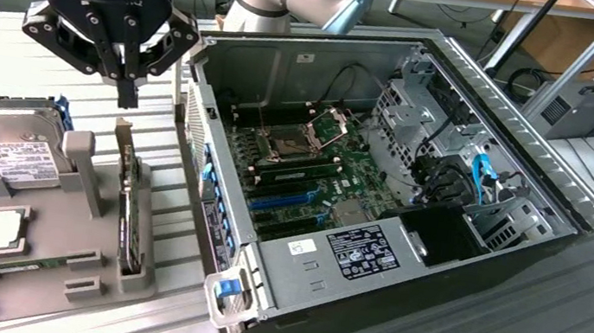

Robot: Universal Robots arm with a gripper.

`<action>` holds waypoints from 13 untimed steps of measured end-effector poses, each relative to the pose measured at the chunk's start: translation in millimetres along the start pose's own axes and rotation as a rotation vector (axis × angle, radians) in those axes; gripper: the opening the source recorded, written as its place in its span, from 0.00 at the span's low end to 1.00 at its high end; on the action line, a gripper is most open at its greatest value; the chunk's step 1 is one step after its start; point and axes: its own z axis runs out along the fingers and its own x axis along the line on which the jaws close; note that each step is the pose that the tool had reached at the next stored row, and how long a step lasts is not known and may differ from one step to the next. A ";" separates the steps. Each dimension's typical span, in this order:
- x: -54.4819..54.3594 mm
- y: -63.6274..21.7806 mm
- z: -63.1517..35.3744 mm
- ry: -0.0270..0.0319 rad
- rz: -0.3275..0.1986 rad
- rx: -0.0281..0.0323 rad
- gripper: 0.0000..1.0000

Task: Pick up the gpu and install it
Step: 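Reach for the gpu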

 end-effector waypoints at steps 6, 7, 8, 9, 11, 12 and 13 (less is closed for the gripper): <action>-0.1 -1.5 -0.1 0.0001 0.000 0.0001 0.11; -0.1 -1.8 -0.1 0.0000 0.000 0.0001 0.11; -0.2 -2.3 -0.1 0.0001 0.000 0.0001 0.11; -0.2 -2.5 -0.1 0.0000 0.000 0.0001 0.11; -0.2 -3.1 -0.1 0.0000 0.000 0.0000 0.11; -0.2 -3.3 -0.2 0.0001 0.000 0.0001 0.11; -0.3 -3.6 -0.2 0.0000 0.000 0.0000 0.11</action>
